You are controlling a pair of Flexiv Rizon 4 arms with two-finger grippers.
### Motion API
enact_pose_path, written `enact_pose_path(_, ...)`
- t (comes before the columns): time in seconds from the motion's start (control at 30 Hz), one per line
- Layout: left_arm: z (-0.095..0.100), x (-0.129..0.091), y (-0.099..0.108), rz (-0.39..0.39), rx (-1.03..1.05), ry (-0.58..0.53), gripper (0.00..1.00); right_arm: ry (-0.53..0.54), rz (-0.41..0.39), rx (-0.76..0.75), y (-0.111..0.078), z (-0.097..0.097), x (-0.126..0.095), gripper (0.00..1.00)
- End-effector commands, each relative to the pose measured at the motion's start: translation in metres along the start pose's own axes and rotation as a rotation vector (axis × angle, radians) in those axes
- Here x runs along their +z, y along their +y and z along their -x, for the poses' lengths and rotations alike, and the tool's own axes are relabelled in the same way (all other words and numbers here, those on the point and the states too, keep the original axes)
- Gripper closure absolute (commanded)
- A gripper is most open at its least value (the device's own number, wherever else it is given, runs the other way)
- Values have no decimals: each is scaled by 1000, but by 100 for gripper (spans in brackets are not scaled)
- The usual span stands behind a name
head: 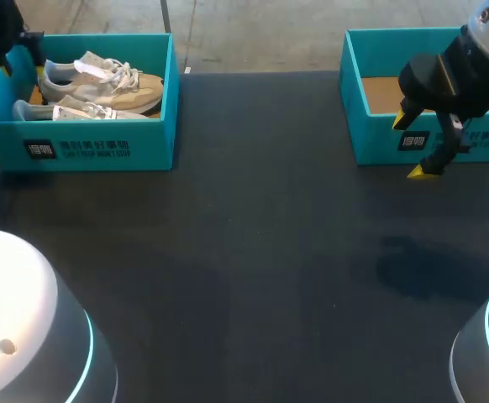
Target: Take the shoe out of the shoebox, open the shoe tongue, remove and reinsert the insole, then place the shoe into the shoebox
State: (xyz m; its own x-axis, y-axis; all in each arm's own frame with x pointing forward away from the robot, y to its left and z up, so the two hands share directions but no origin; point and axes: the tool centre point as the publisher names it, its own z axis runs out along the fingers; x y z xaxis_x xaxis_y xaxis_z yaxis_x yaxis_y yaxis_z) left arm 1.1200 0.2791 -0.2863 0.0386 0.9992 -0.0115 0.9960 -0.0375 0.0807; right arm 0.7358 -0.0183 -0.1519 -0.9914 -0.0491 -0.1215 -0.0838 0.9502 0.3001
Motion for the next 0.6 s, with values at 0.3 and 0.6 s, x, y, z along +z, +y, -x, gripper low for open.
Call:
enact_pose_path(0.3, -7, -2, -48, 67, 9, 0, 27, 5, -4, 1, 1, 3, 1, 0)
enact_pose_path(0.6, -9, 5, -61, 73, 15, 4, 25, 5, -4, 1, 1, 3, 1, 0)
